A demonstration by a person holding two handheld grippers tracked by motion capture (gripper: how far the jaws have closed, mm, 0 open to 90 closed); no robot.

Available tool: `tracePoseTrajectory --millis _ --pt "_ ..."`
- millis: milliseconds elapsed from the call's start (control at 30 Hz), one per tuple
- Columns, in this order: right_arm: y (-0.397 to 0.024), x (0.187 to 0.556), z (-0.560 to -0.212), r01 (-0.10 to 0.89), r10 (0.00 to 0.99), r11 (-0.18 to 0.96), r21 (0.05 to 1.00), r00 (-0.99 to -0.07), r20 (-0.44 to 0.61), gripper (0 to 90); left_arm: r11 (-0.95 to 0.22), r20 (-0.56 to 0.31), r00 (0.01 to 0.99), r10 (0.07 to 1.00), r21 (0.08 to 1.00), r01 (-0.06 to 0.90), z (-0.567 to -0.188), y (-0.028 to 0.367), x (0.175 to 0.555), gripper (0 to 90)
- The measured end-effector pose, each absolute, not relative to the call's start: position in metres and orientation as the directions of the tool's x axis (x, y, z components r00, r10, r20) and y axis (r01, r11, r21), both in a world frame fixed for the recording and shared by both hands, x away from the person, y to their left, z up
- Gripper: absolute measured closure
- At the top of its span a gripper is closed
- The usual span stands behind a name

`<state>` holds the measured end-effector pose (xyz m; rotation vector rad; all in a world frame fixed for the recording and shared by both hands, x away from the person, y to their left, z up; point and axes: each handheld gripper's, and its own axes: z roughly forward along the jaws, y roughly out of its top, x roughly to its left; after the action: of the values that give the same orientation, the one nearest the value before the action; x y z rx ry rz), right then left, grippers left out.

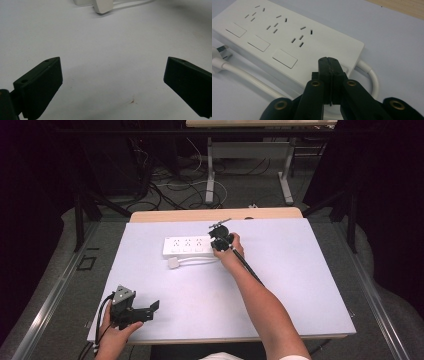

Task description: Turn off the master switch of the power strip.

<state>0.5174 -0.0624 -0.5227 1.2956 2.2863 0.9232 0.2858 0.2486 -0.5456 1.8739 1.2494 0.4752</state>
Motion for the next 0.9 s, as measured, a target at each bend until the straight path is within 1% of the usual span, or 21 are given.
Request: tracePoseTrajectory --millis 133,433,733,900 --pt "-0.0619 0.5199 -0.5261 0.640 0.862 0.353 0.682 -0.506 0.029 90.0 -0.170 -0.126 0.433 0.892 0.795 0.582 -0.5454 0.2501 0.2848 2.2" --pt "-0.0637 0.5219 -0.5283 0.645 0.864 0.358 0.675 -0.502 0.021 90.0 -0.170 -0.125 0.432 0.893 0.796 0.581 -0.5456 0.2492 0.2843 2.3" --pt "-0.0642 0.5227 -0.5295 0.643 0.863 0.361 0.675 -0.504 0.018 90.0 -0.174 -0.124 0.434 0.893 0.792 0.585 -0.5457 0.2490 0.2844 2.3" --pt "-0.0646 0.5237 -0.5319 0.624 0.859 0.374 0.686 -0.512 -0.002 90.0 -0.177 -0.121 0.435 0.892 0.793 0.583 -0.5457 0.2486 0.2843 2.3"
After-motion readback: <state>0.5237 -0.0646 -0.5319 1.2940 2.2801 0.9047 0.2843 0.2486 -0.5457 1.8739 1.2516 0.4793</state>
